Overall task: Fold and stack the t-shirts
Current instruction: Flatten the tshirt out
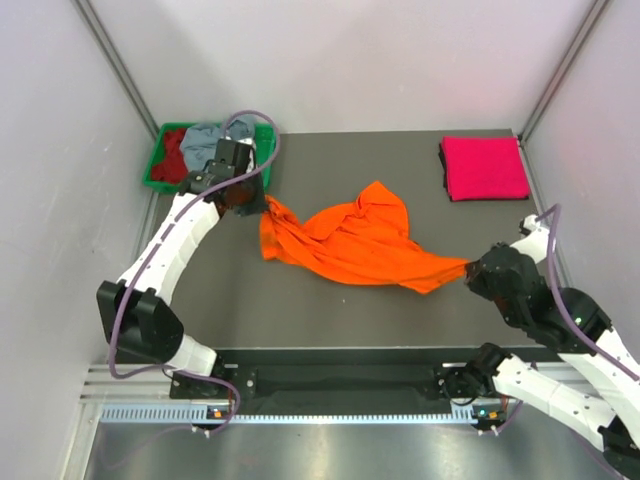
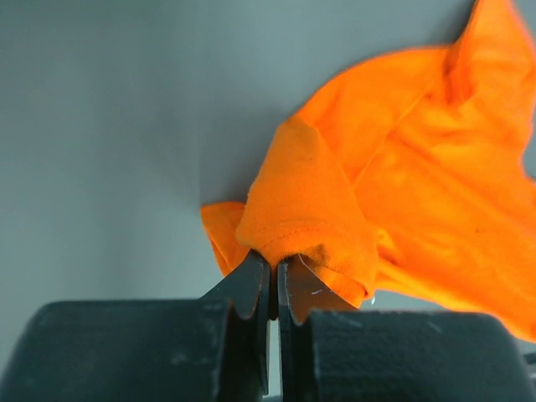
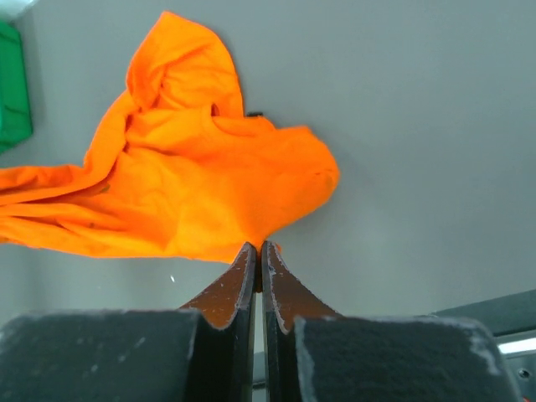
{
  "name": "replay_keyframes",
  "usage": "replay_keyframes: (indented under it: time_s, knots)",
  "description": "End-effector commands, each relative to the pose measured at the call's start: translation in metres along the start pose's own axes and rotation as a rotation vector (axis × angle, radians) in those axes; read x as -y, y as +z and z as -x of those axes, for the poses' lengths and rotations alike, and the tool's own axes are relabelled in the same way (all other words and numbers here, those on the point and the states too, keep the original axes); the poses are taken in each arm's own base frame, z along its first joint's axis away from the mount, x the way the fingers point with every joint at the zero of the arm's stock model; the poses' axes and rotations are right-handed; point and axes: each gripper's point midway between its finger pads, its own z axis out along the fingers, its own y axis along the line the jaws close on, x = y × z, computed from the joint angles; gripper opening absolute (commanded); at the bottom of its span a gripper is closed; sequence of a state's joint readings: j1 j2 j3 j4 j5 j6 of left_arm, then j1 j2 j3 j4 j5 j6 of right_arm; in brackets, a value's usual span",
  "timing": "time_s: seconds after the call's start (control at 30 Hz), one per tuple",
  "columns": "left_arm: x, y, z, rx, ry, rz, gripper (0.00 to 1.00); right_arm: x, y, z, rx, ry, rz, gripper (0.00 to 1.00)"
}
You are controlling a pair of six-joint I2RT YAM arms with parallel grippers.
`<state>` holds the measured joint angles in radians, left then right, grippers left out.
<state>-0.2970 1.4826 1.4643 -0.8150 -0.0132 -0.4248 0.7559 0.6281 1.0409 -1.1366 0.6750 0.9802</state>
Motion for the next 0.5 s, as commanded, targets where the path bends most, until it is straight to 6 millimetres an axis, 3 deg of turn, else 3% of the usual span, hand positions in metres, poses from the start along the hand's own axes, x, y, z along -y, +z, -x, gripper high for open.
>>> replay_keyframes:
  time_s: [0.0, 0.1, 0.17, 0.2, 0.27, 0.33, 0.37, 0.4, 0.47]
  knots:
    - [0.003, 0.026, -0.017, -0.072, -0.006, -0.045, 0.0, 0.007, 0.01, -0.029, -0.072, -0.017, -0.001, 0.0]
    - [0.007, 0.052, -0.021, -0.107, 0.012, -0.067, 0.0, 0.014, 0.02, -0.052, -0.118, -0.015, -0.009, 0.0]
    - [0.022, 0.063, -0.006, -0.084, 0.026, -0.126, 0.0, 0.012, 0.023, -0.057, -0.124, -0.004, 0.002, 0.0]
    - [0.025, 0.08, -0.007, -0.106, 0.027, -0.14, 0.0, 0.013, 0.025, -0.06, -0.129, -0.008, -0.003, 0.0]
    - [0.045, 0.089, 0.018, -0.053, 0.037, -0.212, 0.0, 0.013, 0.028, -0.06, -0.123, -0.012, -0.014, 0.0]
    - [0.049, 0.115, 0.025, -0.058, 0.036, -0.219, 0.0, 0.013, 0.031, -0.059, -0.115, -0.025, -0.029, 0.0]
    - [0.058, 0.116, 0.047, -0.002, 0.04, -0.236, 0.0, 0.013, 0.033, -0.059, -0.111, -0.029, -0.035, 0.0]
    - [0.058, 0.133, 0.046, -0.018, 0.042, -0.233, 0.0, 0.011, 0.033, -0.057, -0.109, -0.036, -0.032, 0.0]
    - [0.072, 0.137, 0.067, 0.033, 0.059, -0.286, 0.0, 0.009, 0.035, -0.056, -0.104, -0.04, -0.038, 0.0]
